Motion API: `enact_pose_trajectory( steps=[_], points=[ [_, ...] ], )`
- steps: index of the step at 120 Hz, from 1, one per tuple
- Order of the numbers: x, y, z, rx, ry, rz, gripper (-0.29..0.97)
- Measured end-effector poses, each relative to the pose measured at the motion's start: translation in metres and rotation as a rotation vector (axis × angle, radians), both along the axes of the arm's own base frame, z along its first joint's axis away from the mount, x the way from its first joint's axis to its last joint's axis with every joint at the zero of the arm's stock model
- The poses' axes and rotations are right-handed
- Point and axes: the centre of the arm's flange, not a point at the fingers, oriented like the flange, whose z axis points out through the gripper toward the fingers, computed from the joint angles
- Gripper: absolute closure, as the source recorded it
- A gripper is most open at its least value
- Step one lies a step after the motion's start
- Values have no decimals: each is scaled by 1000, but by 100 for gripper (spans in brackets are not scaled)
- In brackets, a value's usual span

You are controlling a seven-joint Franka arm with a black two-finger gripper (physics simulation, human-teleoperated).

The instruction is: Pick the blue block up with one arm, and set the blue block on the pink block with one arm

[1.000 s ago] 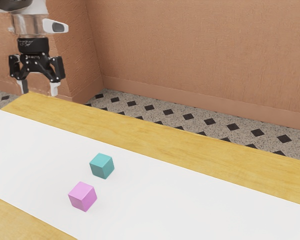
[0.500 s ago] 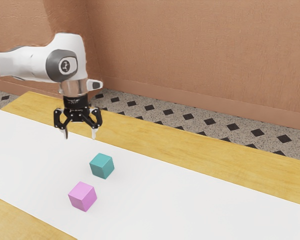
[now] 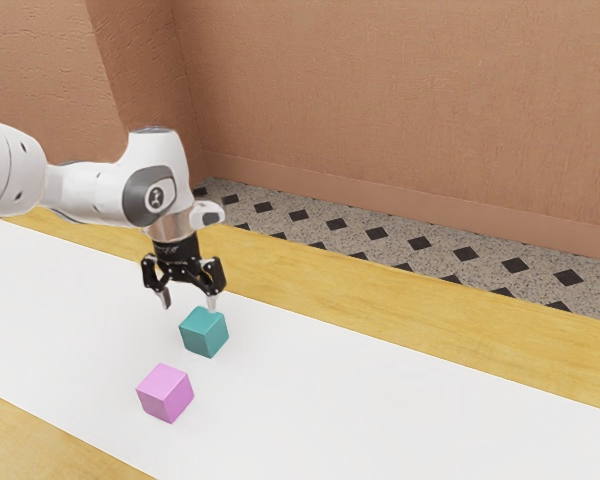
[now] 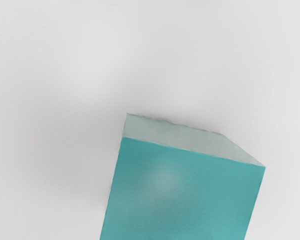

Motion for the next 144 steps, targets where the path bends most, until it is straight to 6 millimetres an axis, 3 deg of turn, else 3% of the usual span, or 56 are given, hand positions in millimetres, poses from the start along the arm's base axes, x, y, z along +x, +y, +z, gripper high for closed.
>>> enact_pose_trajectory(
  steps=[29, 39, 53, 102, 144],
  points=[
    [10, 0, -16, 5, -77, -177, 0],
    [-8, -5, -20, 4, -83, -222, 0],
    [-13, -7, -19, 2, -112, -261, 0],
    [-24, -17, -36, -103, -125, -141, 0],
    [-23, -15, -57, -69, -106, -208, 0]
  ],
)
